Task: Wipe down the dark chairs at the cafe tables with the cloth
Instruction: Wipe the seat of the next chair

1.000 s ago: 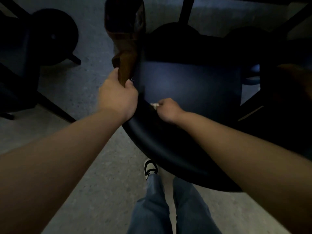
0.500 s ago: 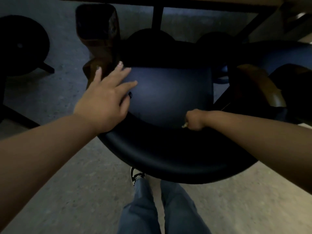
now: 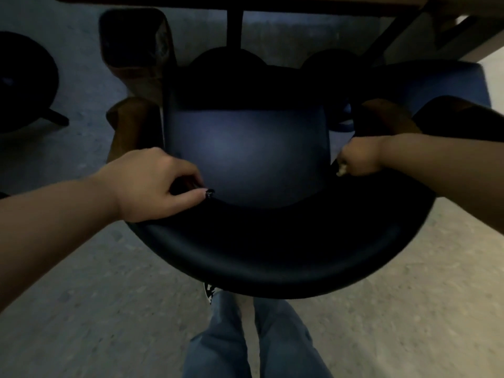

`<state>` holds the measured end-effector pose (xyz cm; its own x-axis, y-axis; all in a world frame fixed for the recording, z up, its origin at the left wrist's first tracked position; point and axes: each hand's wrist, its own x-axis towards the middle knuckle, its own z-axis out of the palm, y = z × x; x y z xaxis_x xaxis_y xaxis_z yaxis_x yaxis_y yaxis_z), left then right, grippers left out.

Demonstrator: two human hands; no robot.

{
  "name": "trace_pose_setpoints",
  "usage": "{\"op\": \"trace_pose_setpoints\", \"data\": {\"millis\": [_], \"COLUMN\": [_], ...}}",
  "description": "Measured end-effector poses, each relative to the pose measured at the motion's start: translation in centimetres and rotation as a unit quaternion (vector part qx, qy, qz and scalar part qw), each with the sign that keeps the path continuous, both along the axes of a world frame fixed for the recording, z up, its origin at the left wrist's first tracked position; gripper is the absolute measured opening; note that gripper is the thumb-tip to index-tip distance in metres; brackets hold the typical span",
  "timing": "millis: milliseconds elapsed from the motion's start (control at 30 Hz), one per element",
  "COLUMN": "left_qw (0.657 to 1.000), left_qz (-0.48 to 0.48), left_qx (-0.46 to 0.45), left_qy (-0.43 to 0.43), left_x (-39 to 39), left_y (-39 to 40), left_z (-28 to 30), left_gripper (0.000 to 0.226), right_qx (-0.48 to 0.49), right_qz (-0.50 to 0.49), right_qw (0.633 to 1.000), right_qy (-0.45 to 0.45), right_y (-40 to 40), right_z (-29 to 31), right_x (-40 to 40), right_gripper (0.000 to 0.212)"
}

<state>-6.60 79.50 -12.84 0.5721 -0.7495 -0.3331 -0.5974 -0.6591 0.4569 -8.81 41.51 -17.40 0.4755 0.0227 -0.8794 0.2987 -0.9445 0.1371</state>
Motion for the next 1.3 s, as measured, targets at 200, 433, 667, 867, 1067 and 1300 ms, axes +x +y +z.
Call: {"op": "trace_pose_setpoints", "data": {"millis": [200, 433, 667, 867, 1067, 1300], "left_qw": [1.000, 0.999, 0.998, 0.998, 0.996, 0.987], "left_qz": [0.018, 0.031, 0.043, 0.048, 0.078, 0.132], "left_qx": [-0.001, -0.011, -0.032, -0.044, -0.034, -0.076], "left_qy": [0.001, 0.004, -0.019, -0.026, -0.025, -0.043], "left_x": [-0.1, -0.2, -0.1, -0.1, -0.3, -0.6], "left_y": [0.0, 0.0, 0.3, 0.3, 0.1, 0.3], "left_z": [0.1, 0.0, -0.7, -0.8, -0.5, -0.6], "left_gripper": [0.037, 0.029, 0.020, 0.018, 0.024, 0.021], "right_qx": [0.091, 0.186, 0.123, 0.146, 0.291, 0.196], "right_qz": [-0.036, -0.101, -0.117, -0.135, -0.225, -0.217], "right_qw": [0.987, 0.957, 0.966, 0.956, 0.903, 0.921], "right_qy": [-0.124, -0.198, -0.193, -0.216, -0.222, -0.257], "right_y": [-2.1, 3.9, 2.7, 6.4, 10.1, 14.4], "right_z": [5.8, 8.4, 8.5, 8.5, 9.0, 8.5], "right_x": [-4.5, -10.0, -7.2, -11.5, -11.9, -13.8], "right_gripper": [0.026, 0.032, 0.029, 0.033, 0.033, 0.035]}}
